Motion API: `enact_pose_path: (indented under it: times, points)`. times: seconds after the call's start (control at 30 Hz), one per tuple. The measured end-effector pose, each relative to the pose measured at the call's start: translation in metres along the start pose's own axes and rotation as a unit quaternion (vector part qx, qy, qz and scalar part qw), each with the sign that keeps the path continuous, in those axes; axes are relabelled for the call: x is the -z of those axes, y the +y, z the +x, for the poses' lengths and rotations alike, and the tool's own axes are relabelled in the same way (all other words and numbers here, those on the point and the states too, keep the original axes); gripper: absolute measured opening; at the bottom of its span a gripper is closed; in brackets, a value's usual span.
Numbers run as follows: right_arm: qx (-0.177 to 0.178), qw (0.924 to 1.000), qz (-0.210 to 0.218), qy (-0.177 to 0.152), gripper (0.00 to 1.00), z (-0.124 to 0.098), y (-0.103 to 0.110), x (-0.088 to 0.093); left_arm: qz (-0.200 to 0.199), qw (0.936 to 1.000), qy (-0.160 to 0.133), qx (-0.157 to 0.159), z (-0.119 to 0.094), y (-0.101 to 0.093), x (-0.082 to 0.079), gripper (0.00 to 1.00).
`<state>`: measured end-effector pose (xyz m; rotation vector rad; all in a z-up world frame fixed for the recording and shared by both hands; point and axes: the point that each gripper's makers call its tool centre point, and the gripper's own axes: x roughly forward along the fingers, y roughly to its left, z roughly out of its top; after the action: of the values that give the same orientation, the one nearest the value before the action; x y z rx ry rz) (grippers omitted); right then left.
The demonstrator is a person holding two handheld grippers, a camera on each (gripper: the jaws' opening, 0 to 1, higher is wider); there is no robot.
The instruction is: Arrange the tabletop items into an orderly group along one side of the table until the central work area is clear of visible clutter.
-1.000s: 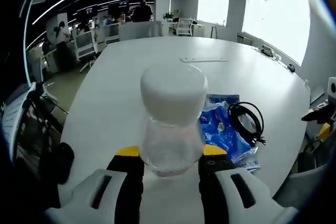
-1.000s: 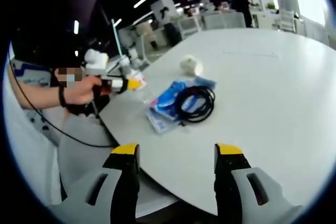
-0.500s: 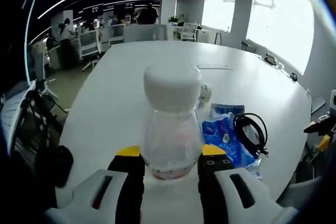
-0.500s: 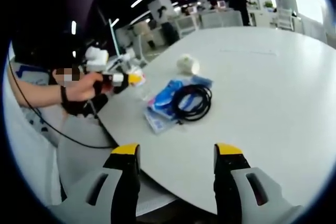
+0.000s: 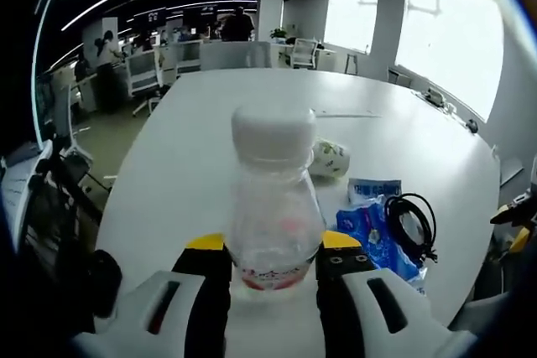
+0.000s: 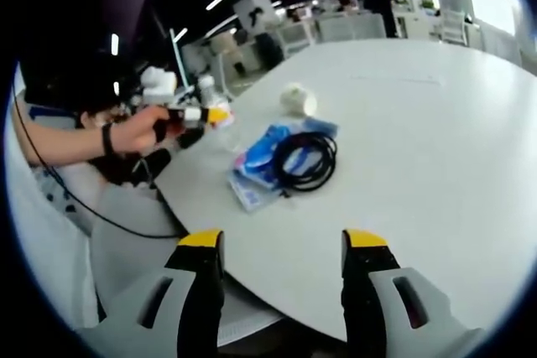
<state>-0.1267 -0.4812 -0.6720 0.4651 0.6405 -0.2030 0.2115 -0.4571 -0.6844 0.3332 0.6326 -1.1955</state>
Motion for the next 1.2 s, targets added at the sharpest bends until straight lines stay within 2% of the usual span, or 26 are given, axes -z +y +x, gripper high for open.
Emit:
enact_pose_path:
  times: [0.77, 0.97, 1.2]
  points:
    - [0.003, 0.9999, 0.007, 0.015, 0.54, 0.006, -0.003, 0.004, -0.017, 0.9998, -0.012, -0.006, 0.021, 0.013, -0.027, 0.38]
    - [0.003, 0.9997, 0.010, 0.020, 0.54, 0.009, -0.004, 0.007, -0.031, 0.9992, -0.021, -0.015, 0.032, 0.023, -0.032, 0.38]
    - [0.002, 0.9998, 0.010, 0.015, 0.54, 0.013, -0.004, 0.000, -0.029, 0.9989, -0.025, -0.027, 0.043, 0.033, -0.043, 0.38]
